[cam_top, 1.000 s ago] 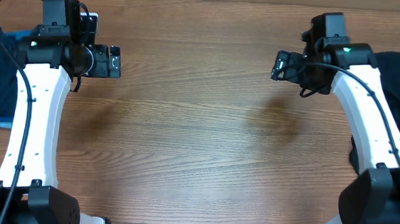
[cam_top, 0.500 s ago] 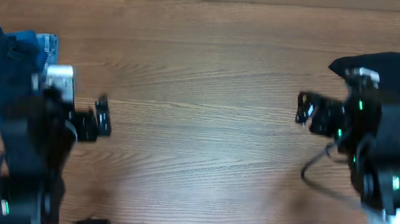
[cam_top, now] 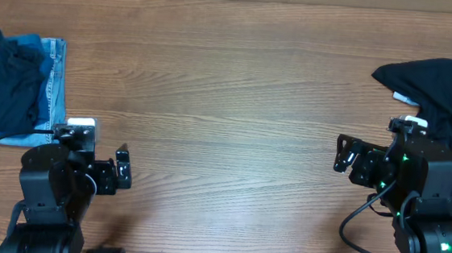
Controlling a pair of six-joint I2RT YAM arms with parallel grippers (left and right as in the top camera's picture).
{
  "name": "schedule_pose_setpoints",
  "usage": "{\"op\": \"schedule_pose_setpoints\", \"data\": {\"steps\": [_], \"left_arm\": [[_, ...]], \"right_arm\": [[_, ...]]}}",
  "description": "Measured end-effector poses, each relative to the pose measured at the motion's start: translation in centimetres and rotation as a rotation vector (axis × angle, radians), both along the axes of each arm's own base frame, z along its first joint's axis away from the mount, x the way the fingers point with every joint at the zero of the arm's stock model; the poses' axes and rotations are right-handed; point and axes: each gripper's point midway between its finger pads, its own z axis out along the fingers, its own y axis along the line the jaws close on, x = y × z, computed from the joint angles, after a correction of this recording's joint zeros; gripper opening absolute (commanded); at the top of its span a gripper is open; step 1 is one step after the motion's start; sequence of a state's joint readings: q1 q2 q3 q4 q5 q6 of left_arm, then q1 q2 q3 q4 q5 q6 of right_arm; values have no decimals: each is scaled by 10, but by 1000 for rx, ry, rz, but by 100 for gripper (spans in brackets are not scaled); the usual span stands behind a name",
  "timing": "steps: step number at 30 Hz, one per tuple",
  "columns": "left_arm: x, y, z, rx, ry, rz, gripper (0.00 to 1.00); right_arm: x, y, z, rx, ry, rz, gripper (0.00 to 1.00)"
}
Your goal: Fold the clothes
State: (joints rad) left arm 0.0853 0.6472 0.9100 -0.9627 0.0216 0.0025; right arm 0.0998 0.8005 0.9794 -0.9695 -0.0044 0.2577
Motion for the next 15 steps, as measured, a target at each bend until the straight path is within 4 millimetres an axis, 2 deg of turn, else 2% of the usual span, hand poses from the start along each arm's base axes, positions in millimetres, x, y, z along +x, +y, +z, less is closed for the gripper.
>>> {"op": "schedule_pose_setpoints", "data": {"steps": [10,15], "left_arm": [[-5,0,-6,-3,30,0,100],[-5,0,-6,-3,31,0,100]], "right_arm": [[5,0,-11,-5,50,0,100],[-10,-1,-15,-7,74,-1,100]]}}
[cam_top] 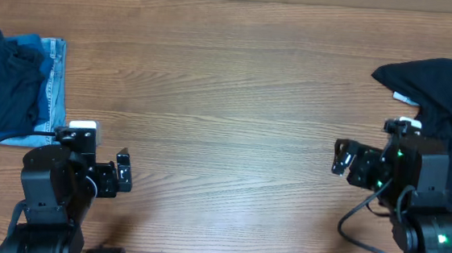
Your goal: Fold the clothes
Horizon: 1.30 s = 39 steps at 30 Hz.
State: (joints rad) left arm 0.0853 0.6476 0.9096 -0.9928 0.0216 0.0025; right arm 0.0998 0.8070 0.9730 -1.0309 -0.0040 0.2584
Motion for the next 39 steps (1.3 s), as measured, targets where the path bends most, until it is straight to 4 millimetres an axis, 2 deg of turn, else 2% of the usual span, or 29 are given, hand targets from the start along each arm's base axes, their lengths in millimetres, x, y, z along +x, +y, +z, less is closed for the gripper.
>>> {"op": "schedule_pose_setpoints", "data": {"steps": [3,8,10,13,14,15,17,25,28,29,31,32,35,39], "left_arm": [[0,0,-1,0,3,0,100],[0,0,-1,-1,4,0,100],[0,0,-1,0,3,0,100],[0,0,-1,-1,5,0,100],[0,0,-1,-1,6,0,100],[0,0,-1,-1,6,0,100],[0,0,-1,-1,6,0,100],[0,0,-2,-1,8,0,100],[0,0,-2,-1,9,0,100],[0,0,-2,-1,10,0,100],[0,0,-2,-1,9,0,100],[0,0,-2,-1,8,0,100],[0,0,-2,-1,9,0,100],[0,0,-2,-1,9,0,100]], "right_arm": [[-18,-2,14,5,-62,0,100],[-58,-7,52,23,-285,-6,100],[-71,-9,50,27,-347,-8,100],[-79,-10,36,34,-411,-9,100],[-78,-10,34,36,-422,-8,100],[-77,-9,21,40,-461,-8,100],[-66,-8,23,54,-571,-7,100],[-6,-3,-1,80,-828,-14,100],[3,-6,-1,86,-953,-35,100],[5,-7,-9,81,-936,-43,100],[9,-13,-39,52,-842,-77,100],[9,-14,-44,46,-821,-82,100],[9,-12,-52,46,-792,-75,100],[9,-12,-52,48,-792,-70,100]]}}
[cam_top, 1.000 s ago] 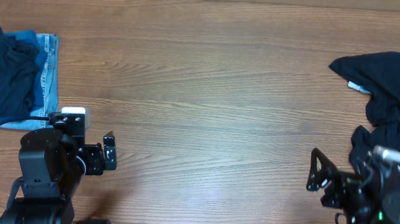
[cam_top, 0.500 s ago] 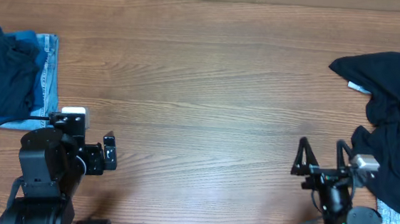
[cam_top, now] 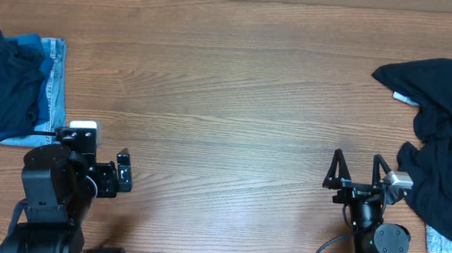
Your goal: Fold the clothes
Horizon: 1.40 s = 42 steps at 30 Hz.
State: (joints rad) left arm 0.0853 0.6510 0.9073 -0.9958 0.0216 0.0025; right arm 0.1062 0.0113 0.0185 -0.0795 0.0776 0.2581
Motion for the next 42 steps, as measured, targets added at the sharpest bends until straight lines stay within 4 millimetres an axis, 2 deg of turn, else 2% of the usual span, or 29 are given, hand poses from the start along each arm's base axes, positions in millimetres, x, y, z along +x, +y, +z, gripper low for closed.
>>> {"op": "schedule_pose_setpoints", "data": {"steps": [26,33,37,41,42], "left_arm": [[0,-2,0,0,0,-8,100],[-5,-3,8,3,-41,-12,100],[-9,-3,14,6,-76,-12,100],[-17,-4,-3,6,-81,-12,100],[-22,-4,-19,5,-63,-12,100]], "right_arm": [[0,-1,0,-6,-1,-6,100],[0,-1,0,-225,-10,-4,100],[0,-1,0,-251,-12,-4,100],[0,-1,0,-262,-12,-4,100],[0,-1,0,-263,-12,-3,100]]}}
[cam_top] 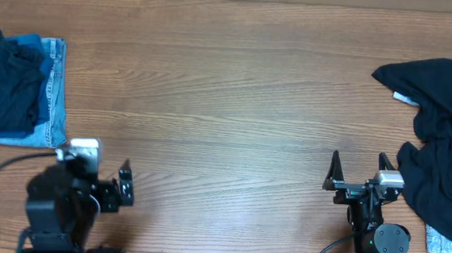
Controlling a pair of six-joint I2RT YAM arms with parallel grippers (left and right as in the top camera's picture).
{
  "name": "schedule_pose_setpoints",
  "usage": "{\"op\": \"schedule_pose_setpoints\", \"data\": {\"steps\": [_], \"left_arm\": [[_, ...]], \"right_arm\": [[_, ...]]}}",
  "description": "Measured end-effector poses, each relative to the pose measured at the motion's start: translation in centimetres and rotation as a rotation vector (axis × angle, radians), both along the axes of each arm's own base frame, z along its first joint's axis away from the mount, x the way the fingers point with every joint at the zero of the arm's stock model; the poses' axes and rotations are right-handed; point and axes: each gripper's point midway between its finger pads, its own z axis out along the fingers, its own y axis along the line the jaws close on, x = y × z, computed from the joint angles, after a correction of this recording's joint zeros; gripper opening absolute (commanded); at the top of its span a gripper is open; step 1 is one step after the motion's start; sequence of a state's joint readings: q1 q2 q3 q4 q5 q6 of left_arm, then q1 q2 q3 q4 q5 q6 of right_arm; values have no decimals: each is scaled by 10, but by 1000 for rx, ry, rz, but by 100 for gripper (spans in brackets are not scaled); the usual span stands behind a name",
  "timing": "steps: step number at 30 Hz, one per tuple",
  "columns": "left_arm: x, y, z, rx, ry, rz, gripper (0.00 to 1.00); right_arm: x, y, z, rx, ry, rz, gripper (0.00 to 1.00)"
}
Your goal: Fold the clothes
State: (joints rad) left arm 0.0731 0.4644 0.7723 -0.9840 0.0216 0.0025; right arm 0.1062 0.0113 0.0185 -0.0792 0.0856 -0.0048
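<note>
A crumpled black garment [442, 127] lies at the table's right edge, a white tag showing near its top. At the far left sits a folded stack: a dark navy piece [3, 81] on light blue denim [55, 89]. My right gripper [357, 171] stands open near the front edge, its right finger close beside the black garment, nothing between the fingers. My left gripper [124, 185] is at the front left, below the stack; its jaws are hard to read.
A pale patterned cloth [449, 244] peeks from under the black garment at the bottom right. Bare wooden table [228, 102] spans the middle. A black cable runs off the left arm.
My left arm has shifted down, slightly away from the folded stack, its cable now off the denim. The right gripper stays open in nearly the same place.
My right arm first stood over the left edge of the black garment. It then drew back toward the front edge, uncovering the garment, with the gripper open. The left arm stayed by the stack until its small shift now.
</note>
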Motion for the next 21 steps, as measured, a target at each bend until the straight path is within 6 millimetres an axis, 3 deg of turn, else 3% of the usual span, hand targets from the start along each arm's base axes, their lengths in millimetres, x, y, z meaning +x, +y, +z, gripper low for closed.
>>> {"op": "schedule_pose_setpoints", "data": {"steps": [6,10,15,18,21], "left_arm": [[-25,0,-109,-5,184,7,100],[-33,5,-152,12,254,28,100],[-28,9,-152,31,183,44,100],[-21,13,-140,49,103,62,100],[-4,16,-112,62,-58,74,100]], "right_arm": [[0,0,0,-3,0,0,100],[0,0,0,-4,0,-1,100],[0,0,0,-3,0,0,100],[0,0,0,-4,0,0,100],[0,0,0,-4,0,0,100]]}}
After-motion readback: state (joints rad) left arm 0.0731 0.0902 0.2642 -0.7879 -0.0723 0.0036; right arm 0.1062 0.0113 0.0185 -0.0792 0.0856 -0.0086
